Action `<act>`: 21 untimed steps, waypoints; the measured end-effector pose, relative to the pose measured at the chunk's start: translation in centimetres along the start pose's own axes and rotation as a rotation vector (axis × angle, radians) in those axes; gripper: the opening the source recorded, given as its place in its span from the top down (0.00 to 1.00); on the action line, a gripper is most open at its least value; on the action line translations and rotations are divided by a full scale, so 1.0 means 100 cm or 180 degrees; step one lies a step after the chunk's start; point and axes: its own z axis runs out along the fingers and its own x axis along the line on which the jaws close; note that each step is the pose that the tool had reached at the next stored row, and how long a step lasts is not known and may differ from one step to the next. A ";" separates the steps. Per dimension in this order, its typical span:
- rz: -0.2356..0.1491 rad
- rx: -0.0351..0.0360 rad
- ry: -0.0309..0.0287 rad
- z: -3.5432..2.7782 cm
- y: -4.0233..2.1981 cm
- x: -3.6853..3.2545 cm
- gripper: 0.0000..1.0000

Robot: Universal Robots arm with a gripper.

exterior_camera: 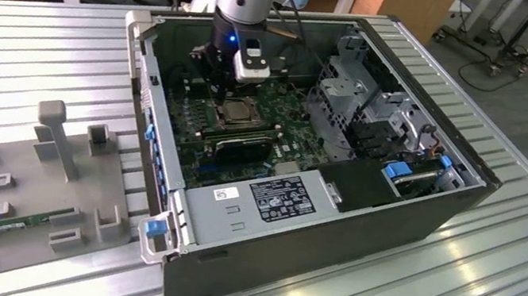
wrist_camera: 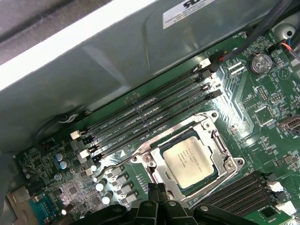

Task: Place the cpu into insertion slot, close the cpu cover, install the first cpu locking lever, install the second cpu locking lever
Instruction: 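Close the cpu cover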

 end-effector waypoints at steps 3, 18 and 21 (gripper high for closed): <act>-0.0134 0.0003 0.0003 0.0002 0.0000 0.0000 0.89; -0.0961 0.0031 0.0003 0.0033 0.0000 -0.0002 0.89; -0.1098 0.0031 -0.0009 0.0046 0.0000 -0.0002 0.89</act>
